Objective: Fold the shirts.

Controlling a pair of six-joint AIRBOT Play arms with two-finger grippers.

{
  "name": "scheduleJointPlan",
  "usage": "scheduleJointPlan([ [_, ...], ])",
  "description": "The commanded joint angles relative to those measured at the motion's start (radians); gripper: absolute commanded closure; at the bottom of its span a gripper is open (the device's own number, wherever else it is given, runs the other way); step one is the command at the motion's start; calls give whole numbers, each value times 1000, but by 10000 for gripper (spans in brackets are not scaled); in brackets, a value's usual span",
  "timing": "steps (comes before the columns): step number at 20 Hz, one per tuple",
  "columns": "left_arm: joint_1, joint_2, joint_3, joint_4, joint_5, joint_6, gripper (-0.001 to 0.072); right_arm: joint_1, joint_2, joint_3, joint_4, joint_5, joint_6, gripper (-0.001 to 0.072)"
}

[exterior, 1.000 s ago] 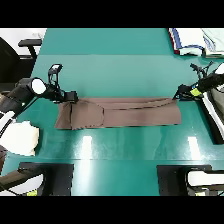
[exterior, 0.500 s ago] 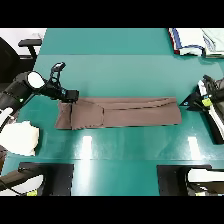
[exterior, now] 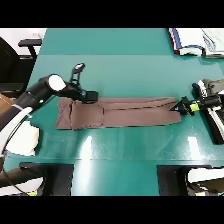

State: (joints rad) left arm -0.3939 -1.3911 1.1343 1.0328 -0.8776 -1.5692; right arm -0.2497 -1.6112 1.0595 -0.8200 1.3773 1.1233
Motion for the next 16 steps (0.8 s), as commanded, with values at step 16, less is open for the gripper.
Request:
scheduleJointPlan([
  [16, -199, -452, 386, -120, 5, -13, 680, 461, 354, 525, 18, 27, 244, 696],
])
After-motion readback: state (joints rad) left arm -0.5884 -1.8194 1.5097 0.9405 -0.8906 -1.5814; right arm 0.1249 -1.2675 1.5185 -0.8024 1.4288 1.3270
